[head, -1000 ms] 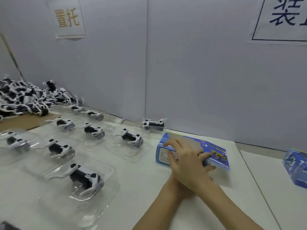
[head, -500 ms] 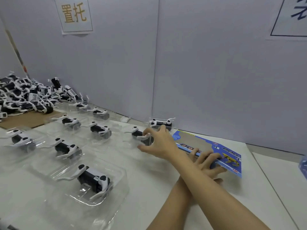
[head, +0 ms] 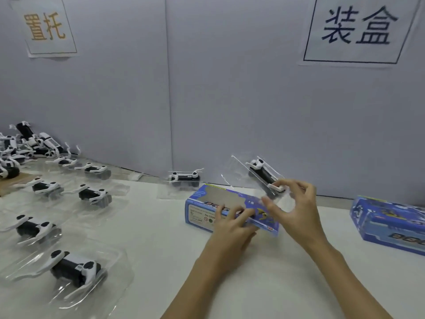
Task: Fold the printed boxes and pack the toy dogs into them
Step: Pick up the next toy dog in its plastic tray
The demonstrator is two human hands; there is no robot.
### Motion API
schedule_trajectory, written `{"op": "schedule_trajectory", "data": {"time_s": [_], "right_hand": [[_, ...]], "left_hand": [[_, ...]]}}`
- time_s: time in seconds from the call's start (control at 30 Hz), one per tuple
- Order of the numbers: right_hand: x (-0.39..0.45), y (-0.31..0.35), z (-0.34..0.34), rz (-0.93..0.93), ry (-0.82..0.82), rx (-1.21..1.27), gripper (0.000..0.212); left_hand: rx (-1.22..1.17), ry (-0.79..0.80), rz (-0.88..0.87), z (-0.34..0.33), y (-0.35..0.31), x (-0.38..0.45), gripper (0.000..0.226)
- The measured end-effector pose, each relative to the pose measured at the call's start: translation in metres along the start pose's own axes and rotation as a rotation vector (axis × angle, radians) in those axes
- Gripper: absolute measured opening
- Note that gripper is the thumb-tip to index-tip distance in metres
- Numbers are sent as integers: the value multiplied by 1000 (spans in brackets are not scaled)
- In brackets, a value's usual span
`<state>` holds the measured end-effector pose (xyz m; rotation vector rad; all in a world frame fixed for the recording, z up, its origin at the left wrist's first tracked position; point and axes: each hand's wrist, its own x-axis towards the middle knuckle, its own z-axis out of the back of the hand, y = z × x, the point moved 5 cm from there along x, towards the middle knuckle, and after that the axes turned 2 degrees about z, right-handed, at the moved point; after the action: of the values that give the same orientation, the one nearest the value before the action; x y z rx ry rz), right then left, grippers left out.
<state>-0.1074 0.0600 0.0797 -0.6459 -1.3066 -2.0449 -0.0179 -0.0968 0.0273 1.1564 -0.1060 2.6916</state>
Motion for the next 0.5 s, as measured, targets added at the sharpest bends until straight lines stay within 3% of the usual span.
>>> {"op": "schedule_trajectory", "data": {"time_s": [0.17,0.27,0.33,0.43,0.5], "right_hand": [[-29,-63,38,-278,-102,51,38],[-30,-74,43,-363,-134,149,27],[-29,-72,43,-399,-166,289,35],[-29,-68,38,-444,-157,474,48],[-30,-62,35,-437,-93,573,52]], "left_hand": [[-85,-127,33,4,3,4,14],[-209,-338,177,17,13,3,13],[-300,-412,277,29,23,3,9],[-504,-377,478,45,36,4,56],[-659,-324,589,50,40,5,69]]}}
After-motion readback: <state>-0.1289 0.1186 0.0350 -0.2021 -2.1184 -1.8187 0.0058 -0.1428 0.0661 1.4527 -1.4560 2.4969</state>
